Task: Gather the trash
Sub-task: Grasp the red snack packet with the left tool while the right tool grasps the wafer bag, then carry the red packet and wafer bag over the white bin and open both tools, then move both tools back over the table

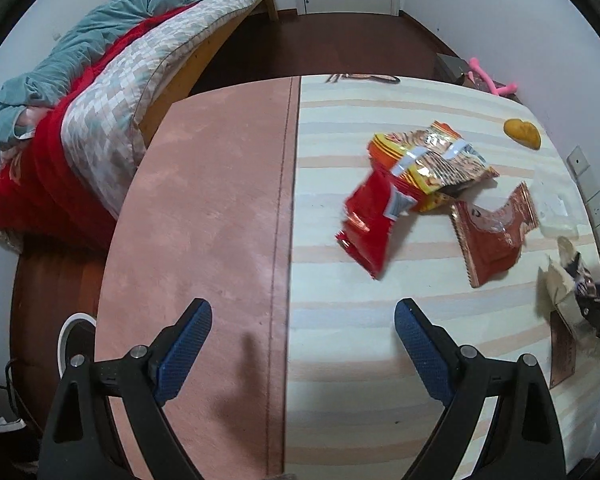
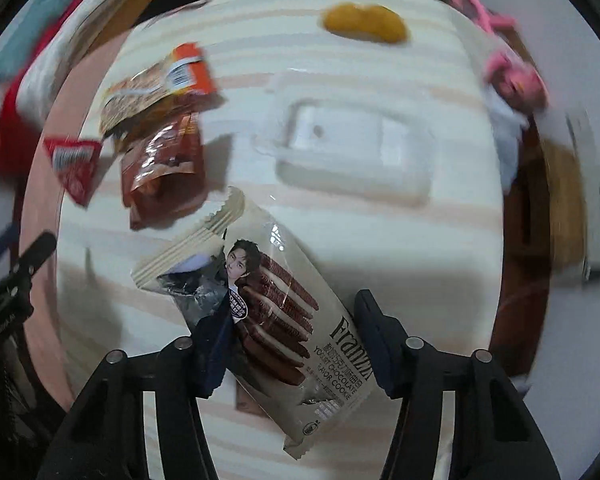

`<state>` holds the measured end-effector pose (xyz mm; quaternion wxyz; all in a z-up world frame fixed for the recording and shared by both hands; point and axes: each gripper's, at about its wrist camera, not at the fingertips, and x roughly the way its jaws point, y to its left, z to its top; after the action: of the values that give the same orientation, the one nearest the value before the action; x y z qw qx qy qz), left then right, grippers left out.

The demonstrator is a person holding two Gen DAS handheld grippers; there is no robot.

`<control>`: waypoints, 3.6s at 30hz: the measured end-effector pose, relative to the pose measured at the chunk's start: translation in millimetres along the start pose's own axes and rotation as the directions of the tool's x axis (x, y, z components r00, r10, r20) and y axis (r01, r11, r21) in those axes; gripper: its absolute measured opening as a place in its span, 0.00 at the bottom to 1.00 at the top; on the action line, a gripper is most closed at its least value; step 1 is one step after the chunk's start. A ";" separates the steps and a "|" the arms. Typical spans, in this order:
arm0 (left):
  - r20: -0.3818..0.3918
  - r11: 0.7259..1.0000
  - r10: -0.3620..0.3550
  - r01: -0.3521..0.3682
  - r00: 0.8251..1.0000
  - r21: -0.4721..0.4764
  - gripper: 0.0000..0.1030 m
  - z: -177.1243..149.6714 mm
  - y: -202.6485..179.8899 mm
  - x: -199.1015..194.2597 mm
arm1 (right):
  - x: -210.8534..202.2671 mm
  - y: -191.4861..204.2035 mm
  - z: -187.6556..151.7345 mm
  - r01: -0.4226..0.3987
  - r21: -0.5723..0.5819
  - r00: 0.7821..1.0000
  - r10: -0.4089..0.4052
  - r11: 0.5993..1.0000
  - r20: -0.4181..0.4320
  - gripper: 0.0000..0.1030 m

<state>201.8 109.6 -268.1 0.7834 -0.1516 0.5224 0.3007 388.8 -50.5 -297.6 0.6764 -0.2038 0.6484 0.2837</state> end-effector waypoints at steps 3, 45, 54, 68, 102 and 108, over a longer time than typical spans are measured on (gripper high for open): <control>-0.005 0.999 -0.045 0.045 0.999 -0.010 0.91 9.2 4.6 2.8 | -5.0 -11.3 -7.3 0.002 0.115 0.999 -0.007 0.993 0.045 0.44; 0.306 0.992 -0.002 0.042 0.952 -0.122 0.17 -39.7 164.2 -184.4 | -137.0 211.1 -84.3 -0.276 -0.023 0.905 0.268 0.961 0.329 0.16; 0.292 0.965 0.096 -0.018 0.952 -0.261 0.17 -78.7 280.7 -206.2 | -138.0 354.5 -101.9 -0.338 -0.204 0.885 0.383 0.919 0.263 0.16; 0.083 0.877 0.157 -0.101 0.984 -0.469 0.17 -144.2 433.1 -126.0 | -27.1 555.9 -112.6 -0.365 -0.348 0.919 0.395 0.864 0.018 0.16; -0.229 0.755 -0.076 -0.094 0.970 -0.649 0.89 -213.6 518.7 20.8 | 177.0 639.3 -95.1 -0.218 -0.385 0.958 0.121 0.897 -0.261 0.92; -0.221 0.769 -0.022 -0.125 0.975 -0.626 0.89 -221.3 508.1 0.7 | 149.7 634.8 -116.3 -0.182 -0.472 0.972 0.085 0.863 -0.220 1.00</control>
<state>-278.8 380.6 -320.1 0.6157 -0.4249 0.4755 0.4630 -111.5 372.3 -396.6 0.5158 -0.3489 0.6303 0.4635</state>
